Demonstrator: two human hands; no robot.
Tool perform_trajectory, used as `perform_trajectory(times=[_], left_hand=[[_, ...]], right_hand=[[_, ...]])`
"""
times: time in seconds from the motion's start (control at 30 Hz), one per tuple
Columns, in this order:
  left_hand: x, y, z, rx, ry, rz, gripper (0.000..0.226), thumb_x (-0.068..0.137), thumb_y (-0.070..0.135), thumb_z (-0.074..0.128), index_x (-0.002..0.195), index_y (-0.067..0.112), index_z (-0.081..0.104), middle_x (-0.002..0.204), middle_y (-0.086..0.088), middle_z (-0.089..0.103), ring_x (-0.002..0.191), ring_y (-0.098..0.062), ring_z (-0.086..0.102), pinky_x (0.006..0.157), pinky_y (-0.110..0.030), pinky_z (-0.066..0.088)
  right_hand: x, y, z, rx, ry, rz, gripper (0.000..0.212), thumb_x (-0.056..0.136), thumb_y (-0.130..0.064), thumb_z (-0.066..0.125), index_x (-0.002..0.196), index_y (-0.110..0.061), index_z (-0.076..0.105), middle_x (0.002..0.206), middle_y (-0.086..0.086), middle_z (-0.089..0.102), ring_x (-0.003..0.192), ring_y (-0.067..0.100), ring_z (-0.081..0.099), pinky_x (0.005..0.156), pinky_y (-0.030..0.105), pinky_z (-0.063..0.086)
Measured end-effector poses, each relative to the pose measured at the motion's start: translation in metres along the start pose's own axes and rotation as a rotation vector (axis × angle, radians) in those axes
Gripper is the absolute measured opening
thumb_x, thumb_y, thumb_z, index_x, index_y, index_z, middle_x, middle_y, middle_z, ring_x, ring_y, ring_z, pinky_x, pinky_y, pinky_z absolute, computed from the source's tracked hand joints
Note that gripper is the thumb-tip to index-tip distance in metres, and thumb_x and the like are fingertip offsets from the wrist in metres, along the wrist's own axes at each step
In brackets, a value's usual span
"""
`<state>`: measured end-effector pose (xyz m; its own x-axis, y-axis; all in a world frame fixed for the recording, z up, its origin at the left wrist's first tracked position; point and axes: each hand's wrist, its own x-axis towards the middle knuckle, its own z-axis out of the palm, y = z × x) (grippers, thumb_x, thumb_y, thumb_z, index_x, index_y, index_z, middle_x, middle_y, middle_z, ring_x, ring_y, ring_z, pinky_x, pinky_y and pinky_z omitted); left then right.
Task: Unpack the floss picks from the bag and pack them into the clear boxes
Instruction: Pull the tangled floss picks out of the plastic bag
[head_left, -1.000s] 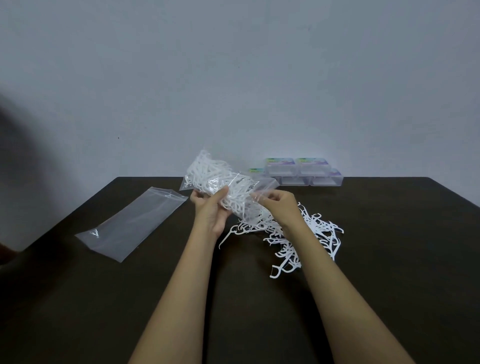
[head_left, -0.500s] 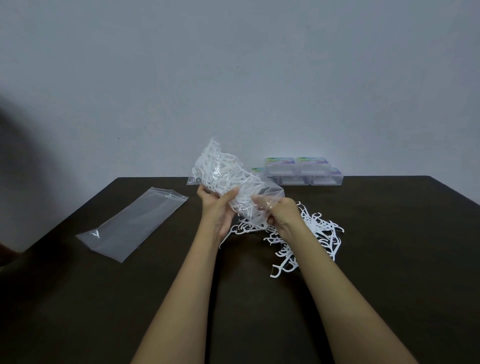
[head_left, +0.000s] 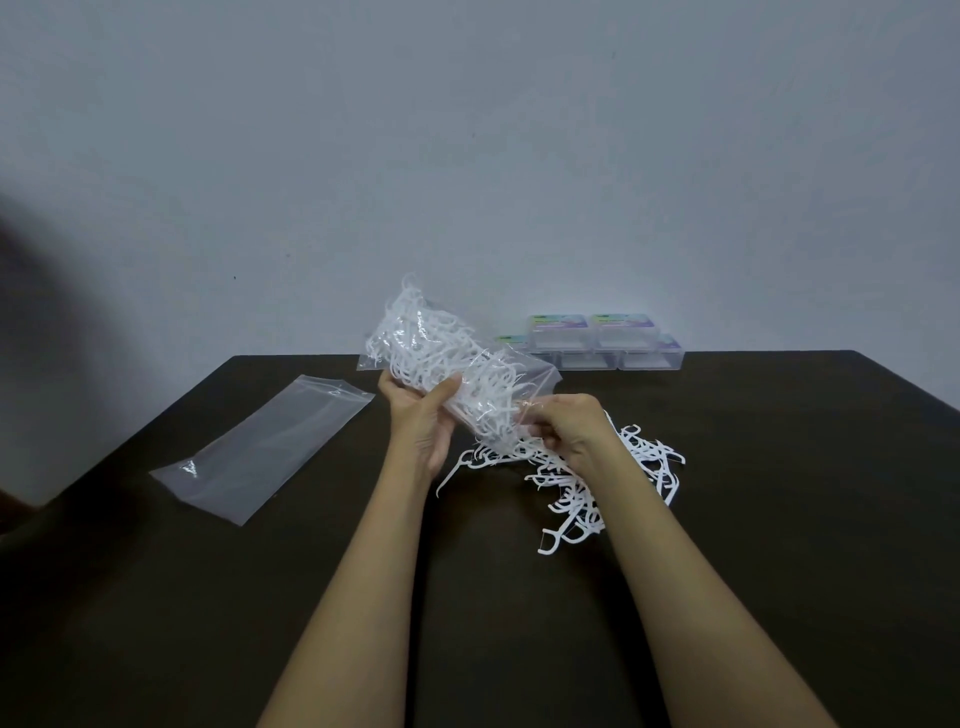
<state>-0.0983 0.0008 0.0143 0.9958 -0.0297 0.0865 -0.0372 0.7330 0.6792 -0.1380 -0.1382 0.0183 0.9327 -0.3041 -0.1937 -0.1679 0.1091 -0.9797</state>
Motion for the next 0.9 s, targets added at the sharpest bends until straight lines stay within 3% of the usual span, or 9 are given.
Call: perform_trajectory(times=[0.1,0.2,0.37,0.47,0.53,0.6,0.67,0.73,0.9], left_hand=[[0.000,0.001,0.000,0.000,-0.003,0.008,0.079,0.079,-0.023,0.049,0.138,0.016,0.013,0.111,-0.004,0.050,0.102,-0.022,0.056,0.086,-0.046,0.046],[-0.001,0.000,0.001,0.013,-0.012,0.012,0.073,0.080,-0.023,0.048,0.134,0.017,0.017,0.110,-0.003,0.050,0.098,-0.021,0.057,0.081,-0.044,0.049],[-0.004,-0.003,0.005,0.042,-0.067,0.013,0.072,0.081,-0.022,0.047,0.134,0.018,0.018,0.112,-0.004,0.050,0.112,-0.028,0.052,0.094,-0.050,0.045],[-0.005,-0.004,0.006,0.048,-0.089,0.012,0.068,0.081,-0.022,0.047,0.129,0.019,0.020,0.112,-0.005,0.050,0.106,-0.025,0.055,0.090,-0.047,0.048],[-0.005,-0.003,0.006,0.053,-0.085,0.012,0.066,0.081,-0.022,0.048,0.125,0.021,0.022,0.111,-0.004,0.051,0.100,-0.021,0.057,0.086,-0.045,0.049],[-0.005,-0.003,0.006,0.044,-0.066,0.013,0.066,0.081,-0.022,0.048,0.125,0.019,0.022,0.109,-0.004,0.051,0.098,-0.021,0.058,0.084,-0.044,0.051],[-0.003,-0.002,0.004,0.026,-0.050,0.017,0.069,0.080,-0.023,0.048,0.129,0.017,0.021,0.109,-0.004,0.052,0.098,-0.021,0.058,0.083,-0.045,0.051],[-0.001,-0.001,0.002,0.019,-0.034,0.022,0.074,0.080,-0.023,0.049,0.135,0.015,0.017,0.110,-0.004,0.052,0.098,-0.022,0.059,0.083,-0.044,0.052],[0.000,0.002,0.000,0.006,0.013,0.040,0.079,0.080,-0.024,0.048,0.140,0.016,0.015,0.109,-0.005,0.052,0.095,-0.021,0.059,0.074,-0.040,0.054]], right_hand=[[0.001,0.000,-0.003,-0.010,0.013,-0.020,0.013,0.075,0.008,0.062,0.075,-0.005,0.064,0.066,0.006,0.060,0.051,0.008,0.047,0.038,0.013,0.032],[0.000,0.000,-0.001,-0.031,-0.026,-0.075,0.005,0.078,-0.003,0.067,0.079,-0.008,0.068,0.076,0.002,0.061,0.061,0.010,0.045,0.051,0.018,0.034],[-0.007,-0.001,0.002,-0.047,-0.076,-0.122,0.019,0.077,-0.015,0.073,0.066,-0.004,0.061,0.078,0.000,0.061,0.064,0.009,0.047,0.054,0.021,0.035],[-0.004,0.001,0.005,-0.027,-0.068,-0.132,0.018,0.075,-0.009,0.073,0.066,0.001,0.062,0.079,0.004,0.065,0.083,0.021,0.061,0.076,0.037,0.051],[-0.003,0.002,0.006,-0.026,-0.066,-0.134,0.021,0.074,-0.008,0.073,0.078,0.010,0.064,0.084,0.011,0.068,0.092,0.030,0.062,0.088,0.046,0.050],[-0.003,0.000,0.003,-0.051,-0.071,-0.128,0.026,0.075,-0.010,0.072,0.084,0.013,0.063,0.082,0.010,0.067,0.082,0.024,0.062,0.075,0.037,0.052],[-0.004,-0.002,-0.001,-0.087,-0.084,-0.131,0.017,0.077,-0.011,0.071,0.073,0.003,0.064,0.072,0.004,0.062,0.064,0.012,0.050,0.057,0.023,0.040],[-0.003,-0.003,-0.006,-0.127,-0.099,-0.115,0.018,0.079,-0.012,0.071,0.065,-0.008,0.060,0.067,0.002,0.057,0.058,0.010,0.042,0.054,0.021,0.033],[0.000,-0.005,-0.016,-0.124,-0.106,-0.042,0.021,0.080,-0.002,0.064,0.063,-0.011,0.055,0.062,0.002,0.046,0.053,0.010,0.034,0.051,0.023,0.026]])
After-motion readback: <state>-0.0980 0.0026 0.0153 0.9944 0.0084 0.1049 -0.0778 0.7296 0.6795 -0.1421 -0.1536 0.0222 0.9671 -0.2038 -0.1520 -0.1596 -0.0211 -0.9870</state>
